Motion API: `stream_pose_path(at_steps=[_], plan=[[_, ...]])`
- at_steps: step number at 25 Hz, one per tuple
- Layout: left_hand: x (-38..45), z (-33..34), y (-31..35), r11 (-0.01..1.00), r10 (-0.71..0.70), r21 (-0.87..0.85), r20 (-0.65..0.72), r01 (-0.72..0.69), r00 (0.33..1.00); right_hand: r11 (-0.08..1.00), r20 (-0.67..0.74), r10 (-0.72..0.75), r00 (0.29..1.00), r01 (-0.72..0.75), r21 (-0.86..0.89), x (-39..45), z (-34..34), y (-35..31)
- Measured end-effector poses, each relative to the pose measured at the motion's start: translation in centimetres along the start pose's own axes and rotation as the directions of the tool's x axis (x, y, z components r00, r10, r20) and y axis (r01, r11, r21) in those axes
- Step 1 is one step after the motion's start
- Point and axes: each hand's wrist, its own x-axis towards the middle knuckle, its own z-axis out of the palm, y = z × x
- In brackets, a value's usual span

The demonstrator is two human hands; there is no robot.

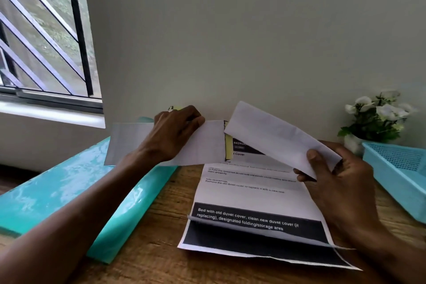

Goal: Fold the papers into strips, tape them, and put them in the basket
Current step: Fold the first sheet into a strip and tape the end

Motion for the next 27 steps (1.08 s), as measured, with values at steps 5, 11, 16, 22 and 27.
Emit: stream_pose_path(at_steps=[5, 11, 16, 22, 27], plan=[[0.1, -0.1, -0.7, 0.992, -0.090, -0.077, 0.087, 0.096, 0.992, 0.999, 0.004, 0.021, 1.000, -0.021, 0.026, -0.1, 0.0, 0.1], [0.1, -0.2, -1.2, 0.963, -0.160, -0.205, 0.082, 0.174, 0.984, 0.997, 0.039, 0.053, 0.998, -0.055, 0.045, -0.1, 0.1, -0.1], [0.0, -0.2, -1.2, 0.957, -0.220, -0.190, 0.020, 0.219, 0.975, 0.992, 0.125, 0.116, 0.985, -0.122, 0.042, -0.1, 0.2, 0.2], [-0.2, -0.3, -0.5, 0.987, -0.154, -0.053, -0.036, 0.152, 0.987, 0.985, 0.182, 0.165, 0.969, -0.172, 0.024, 0.1, 0.2, 0.5], [-0.1, -0.4, -0.3, 0.992, -0.126, 0.002, -0.082, 0.127, 0.989, 0.974, 0.213, 0.216, 0.953, -0.225, 0.017, 0.0, 0.4, 0.9]])
